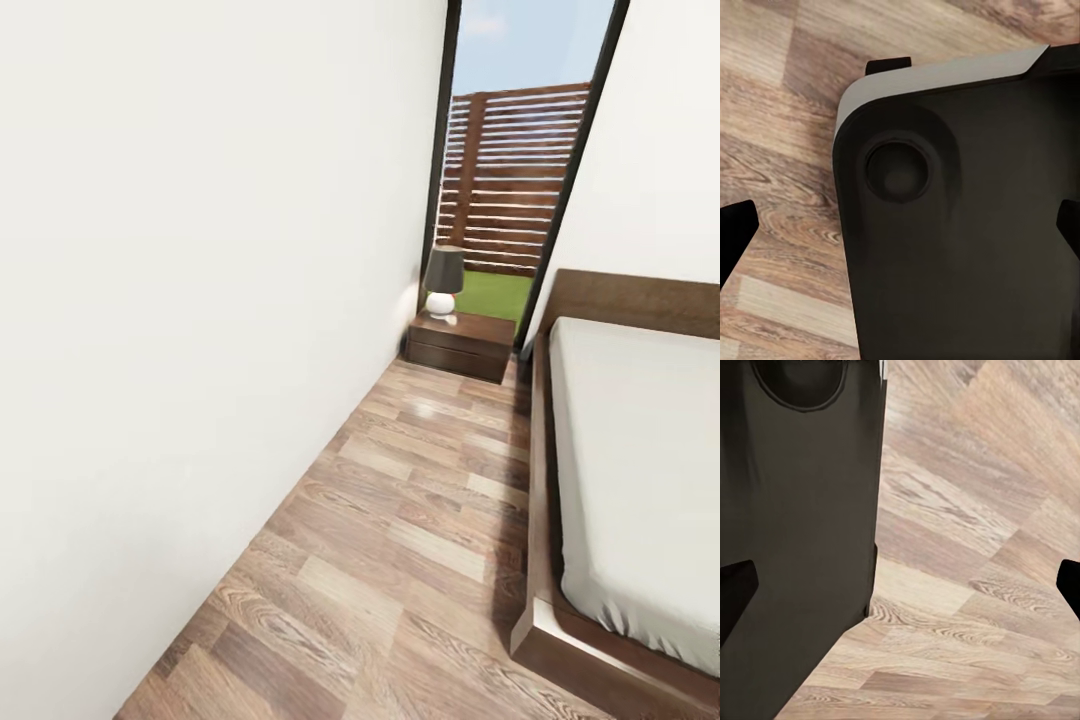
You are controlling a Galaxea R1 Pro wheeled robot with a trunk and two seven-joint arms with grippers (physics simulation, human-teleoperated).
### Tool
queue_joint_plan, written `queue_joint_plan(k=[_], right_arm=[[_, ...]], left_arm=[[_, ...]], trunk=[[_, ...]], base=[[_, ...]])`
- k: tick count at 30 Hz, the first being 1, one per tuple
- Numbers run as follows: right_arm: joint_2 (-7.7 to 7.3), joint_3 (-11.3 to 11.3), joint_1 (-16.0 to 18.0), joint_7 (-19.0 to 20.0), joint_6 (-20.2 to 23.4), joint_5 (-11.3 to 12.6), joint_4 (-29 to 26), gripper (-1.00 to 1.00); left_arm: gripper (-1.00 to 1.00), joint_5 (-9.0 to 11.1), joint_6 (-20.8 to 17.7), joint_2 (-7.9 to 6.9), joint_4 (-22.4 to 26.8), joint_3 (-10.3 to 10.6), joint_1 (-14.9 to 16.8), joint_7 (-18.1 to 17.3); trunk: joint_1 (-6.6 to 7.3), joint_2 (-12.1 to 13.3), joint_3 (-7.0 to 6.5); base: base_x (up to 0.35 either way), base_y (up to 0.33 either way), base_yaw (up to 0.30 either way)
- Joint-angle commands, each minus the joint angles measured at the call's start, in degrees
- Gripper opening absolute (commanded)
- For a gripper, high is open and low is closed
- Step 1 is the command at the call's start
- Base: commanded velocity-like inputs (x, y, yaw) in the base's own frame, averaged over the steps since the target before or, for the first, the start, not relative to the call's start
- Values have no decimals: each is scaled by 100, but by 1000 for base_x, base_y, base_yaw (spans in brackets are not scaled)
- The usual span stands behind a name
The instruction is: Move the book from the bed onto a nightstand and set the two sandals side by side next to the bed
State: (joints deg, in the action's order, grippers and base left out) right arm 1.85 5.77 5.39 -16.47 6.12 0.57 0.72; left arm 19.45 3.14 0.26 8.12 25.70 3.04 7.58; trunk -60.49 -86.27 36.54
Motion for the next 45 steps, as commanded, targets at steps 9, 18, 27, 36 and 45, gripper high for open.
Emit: queue_joint_plan(k=[9, 18, 27, 36, 45], right_arm=[[4, 46, 6, -22, 29, 5, 7, 100], [1, 44, 6, -18, 29, 5, 7, 100], [0, 46, 6, -17, 28, 5, 7, 100], [-1, 46, 6, -16, 26, 5, 7, 100], [-8, 47, 6, -14, 25, 5, 7, 100]], left_arm=[[100, 50, 20, 0, -4, 50, 3, 25], [100, 50, 20, 0, -4, 50, 3, 25], [100, 50, 20, 0, -4, 50, 3, 25], [100, 50, 20, 0, -4, 50, 3, 25], [100, 50, 20, 0, -4, 50, 3, 25]], trunk=[[0, -2, 0], [0, -2, -3], [0, -2, -18], [0, -2, -48], [0, -2, -83]], base=[[0, 0, -28], [0, 0, -16], [0, 0, -79], [0, 0, -122], [0, 0, -136]])
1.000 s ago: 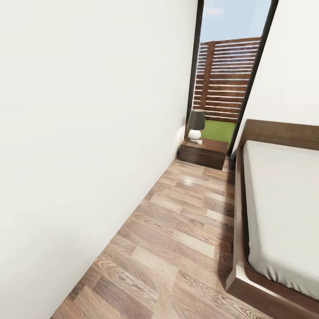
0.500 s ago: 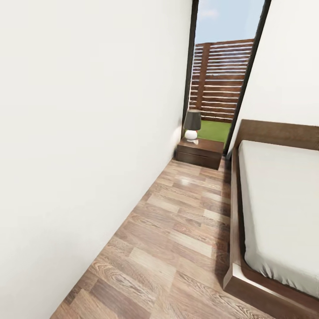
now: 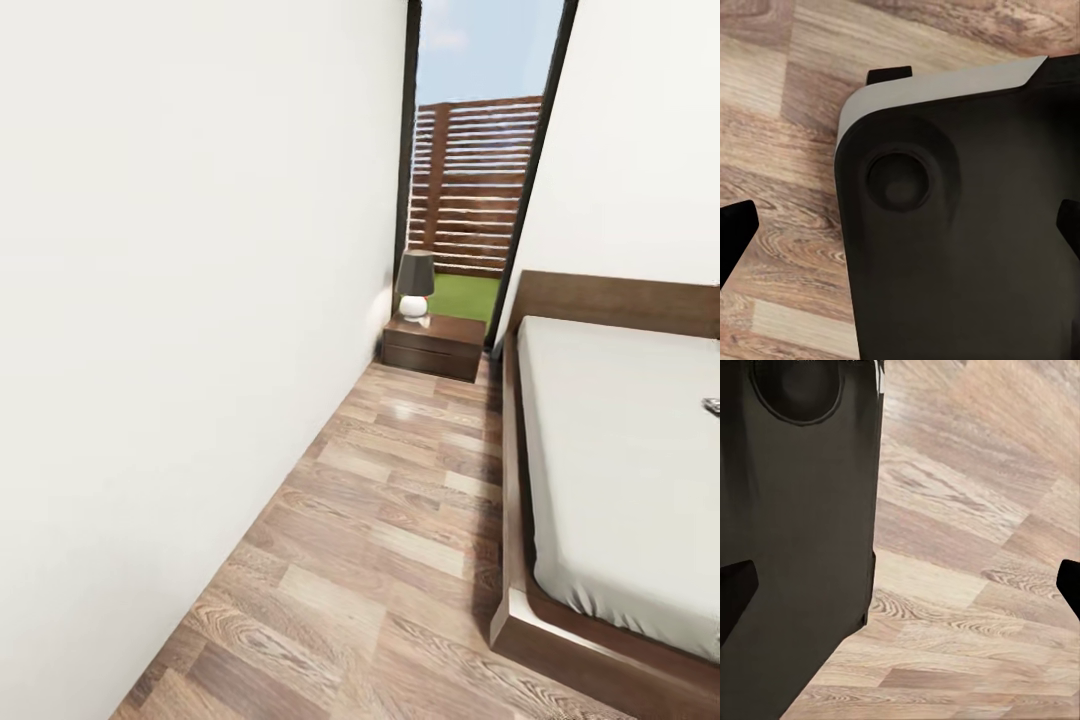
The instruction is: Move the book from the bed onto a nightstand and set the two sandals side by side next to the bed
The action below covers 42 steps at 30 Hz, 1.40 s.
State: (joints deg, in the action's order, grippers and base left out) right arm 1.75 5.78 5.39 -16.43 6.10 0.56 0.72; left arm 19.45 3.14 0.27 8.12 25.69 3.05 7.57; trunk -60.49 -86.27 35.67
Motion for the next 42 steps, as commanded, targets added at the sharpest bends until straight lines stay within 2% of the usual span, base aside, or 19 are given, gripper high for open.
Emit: queue_joint_plan(k=[1, 42], right_arm=[[2, 46, 6, -19, 27, 5, 7, 100], [11, 45, 6, -19, 31, 5, 7, 100]], left_arm=[[100, 51, 20, 0, -3, 50, 3, 25], [100, 51, 20, 0, -3, 50, 3, 25]], trunk=[[0, -2, 1], [0, -2, -125]], base=[[0, 0, -139], [0, 0, -152]])
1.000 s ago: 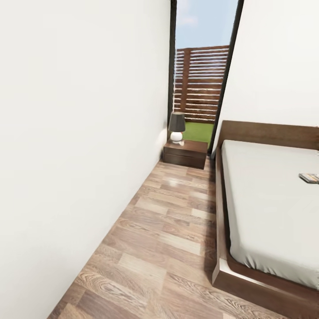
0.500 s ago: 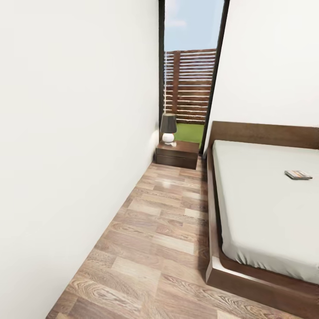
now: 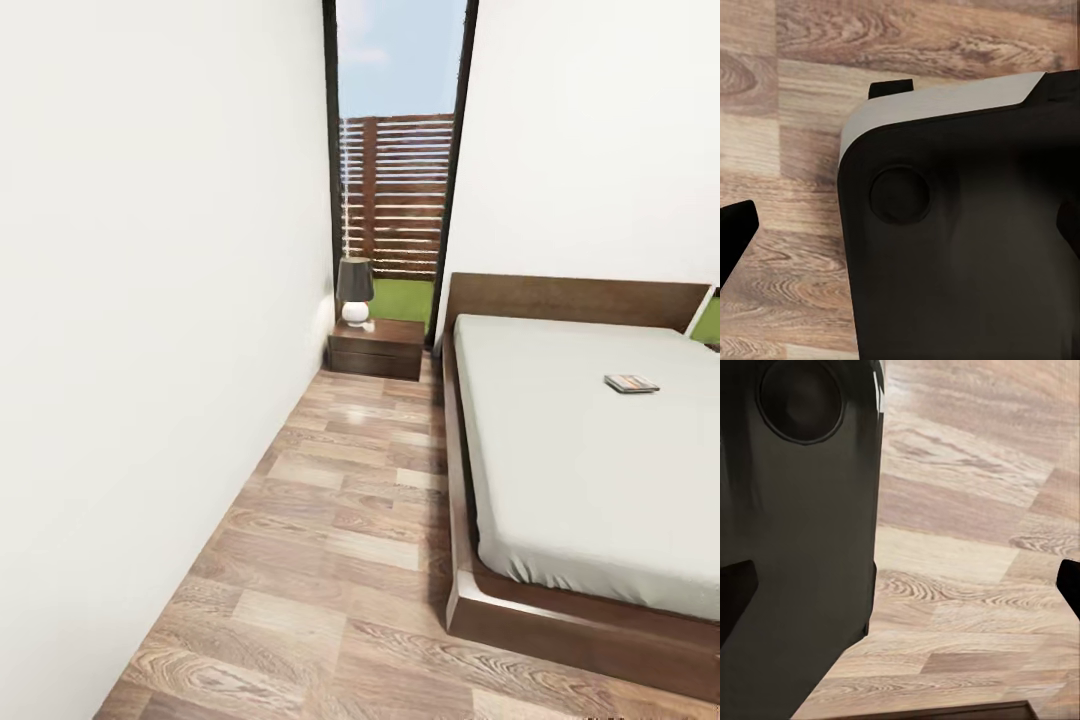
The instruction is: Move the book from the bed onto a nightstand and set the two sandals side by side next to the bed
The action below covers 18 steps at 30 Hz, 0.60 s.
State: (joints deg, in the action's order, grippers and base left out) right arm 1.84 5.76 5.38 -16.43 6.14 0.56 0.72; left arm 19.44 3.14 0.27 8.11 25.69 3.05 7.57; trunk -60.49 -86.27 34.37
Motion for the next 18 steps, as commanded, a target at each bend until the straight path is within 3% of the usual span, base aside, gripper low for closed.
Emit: queue_joint_plan(k=[1, 18], right_arm=[[2, 47, 6, -19, 27, 5, 7, 100], [-5, 46, 6, -19, 26, 5, 7, 100]], left_arm=[[100, 51, 20, 0, -2, 50, 3, 25], [100, 51, 20, 0, -2, 50, 3, 25]], trunk=[[0, -3, 5], [0, -3, 3]], base=[[0, 0, -203], [0, 0, -209]])
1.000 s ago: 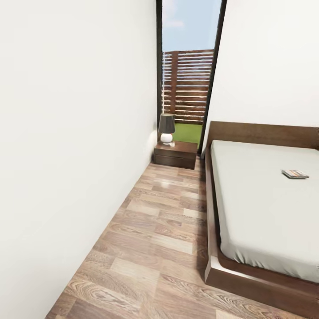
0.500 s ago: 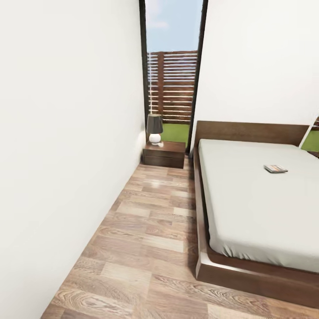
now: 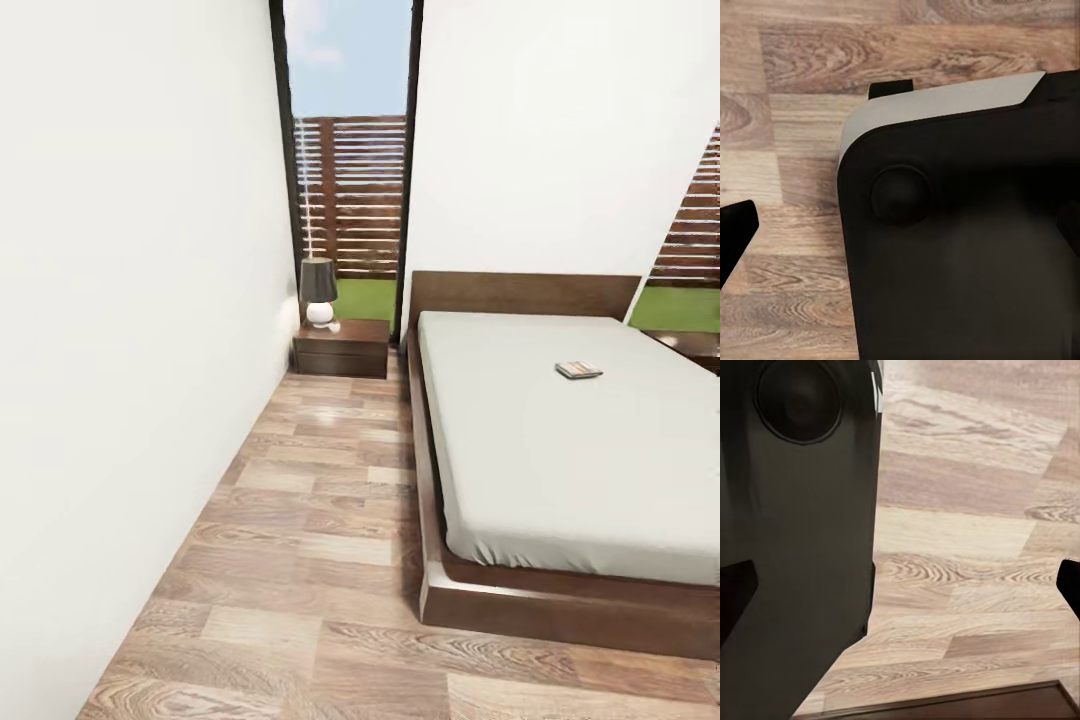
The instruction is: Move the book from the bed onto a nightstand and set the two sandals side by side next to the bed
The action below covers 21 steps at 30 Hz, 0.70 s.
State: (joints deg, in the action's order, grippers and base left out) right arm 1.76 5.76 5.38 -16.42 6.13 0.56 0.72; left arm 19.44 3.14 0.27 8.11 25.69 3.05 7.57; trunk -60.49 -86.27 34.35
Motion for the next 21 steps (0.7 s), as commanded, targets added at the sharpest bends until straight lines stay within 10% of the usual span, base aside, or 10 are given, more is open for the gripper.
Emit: queue_joint_plan(k=[1, 21], right_arm=[[2, 45, 7, -19, 27, 5, 7, 100], [3, 47, 7, -22, 28, 5, 7, 100]], left_arm=[[100, 51, 20, 0, -2, 50, 3, 25], [100, 51, 20, 0, -2, 50, 3, 25]], trunk=[[0, -3, 5], [0, -3, 5]], base=[[0, 0, -211], [0, 0, -174]])
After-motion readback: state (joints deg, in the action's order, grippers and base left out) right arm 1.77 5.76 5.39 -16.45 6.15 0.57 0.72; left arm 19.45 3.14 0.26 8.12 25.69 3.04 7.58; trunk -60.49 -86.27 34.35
